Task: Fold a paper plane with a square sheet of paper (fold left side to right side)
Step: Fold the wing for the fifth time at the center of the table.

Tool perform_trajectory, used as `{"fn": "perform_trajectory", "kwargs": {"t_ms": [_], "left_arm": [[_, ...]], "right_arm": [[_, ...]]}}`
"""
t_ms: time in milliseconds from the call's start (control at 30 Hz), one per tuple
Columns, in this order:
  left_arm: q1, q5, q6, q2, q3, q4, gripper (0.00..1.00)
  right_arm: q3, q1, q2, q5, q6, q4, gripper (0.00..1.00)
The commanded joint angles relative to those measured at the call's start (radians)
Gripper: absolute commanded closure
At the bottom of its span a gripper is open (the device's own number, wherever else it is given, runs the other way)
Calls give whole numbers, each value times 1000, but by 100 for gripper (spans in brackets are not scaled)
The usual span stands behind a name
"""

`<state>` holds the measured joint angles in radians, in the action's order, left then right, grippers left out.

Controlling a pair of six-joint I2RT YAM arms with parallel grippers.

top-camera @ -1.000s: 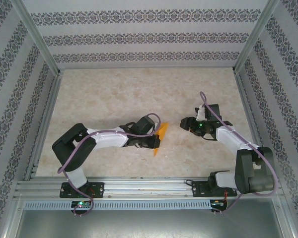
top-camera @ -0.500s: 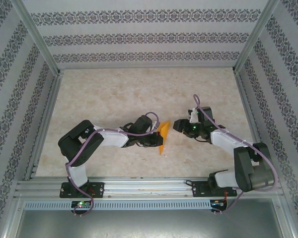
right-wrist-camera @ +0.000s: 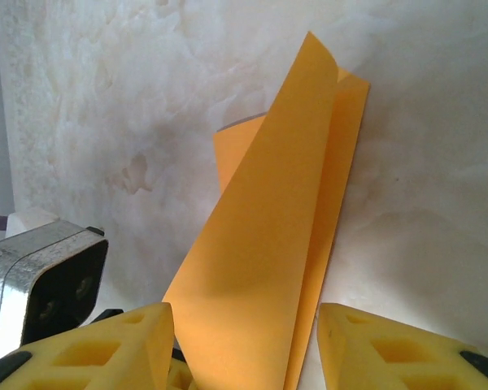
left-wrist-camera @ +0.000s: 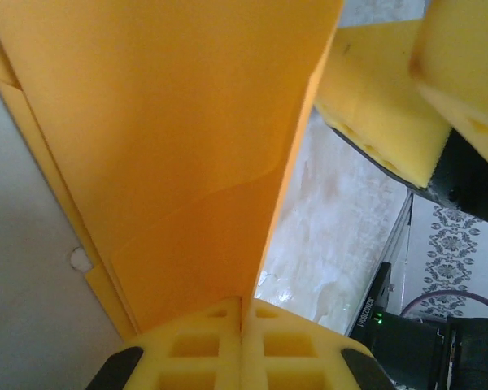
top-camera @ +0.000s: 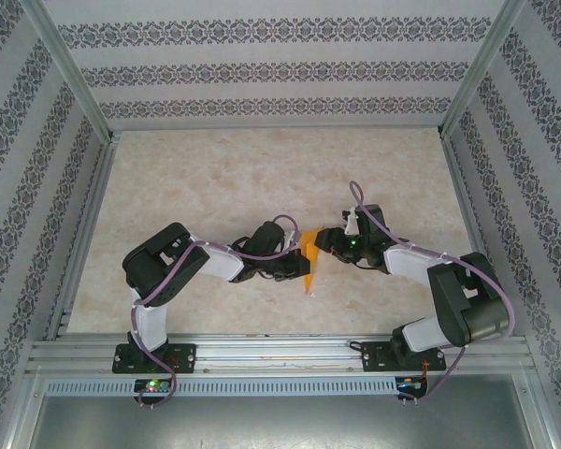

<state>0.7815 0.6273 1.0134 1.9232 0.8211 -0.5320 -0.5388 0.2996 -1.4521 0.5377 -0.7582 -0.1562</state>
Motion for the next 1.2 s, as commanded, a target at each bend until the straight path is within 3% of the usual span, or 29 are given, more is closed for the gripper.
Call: {"fn": "perform_trajectory", "kwargs": {"t_ms": [0, 933, 1167], "left_arm": [[-22, 20, 32, 10, -10, -80, 100], [-26, 26, 82, 49, -29, -178, 100], [-28, 22, 89, 48, -41, -197, 92]], "right_arm": [[-6, 14, -23, -25, -13, -32, 50], [-49, 58, -119, -36, -33, -62, 55], [-68, 68, -154, -75, -24, 13, 59]]}}
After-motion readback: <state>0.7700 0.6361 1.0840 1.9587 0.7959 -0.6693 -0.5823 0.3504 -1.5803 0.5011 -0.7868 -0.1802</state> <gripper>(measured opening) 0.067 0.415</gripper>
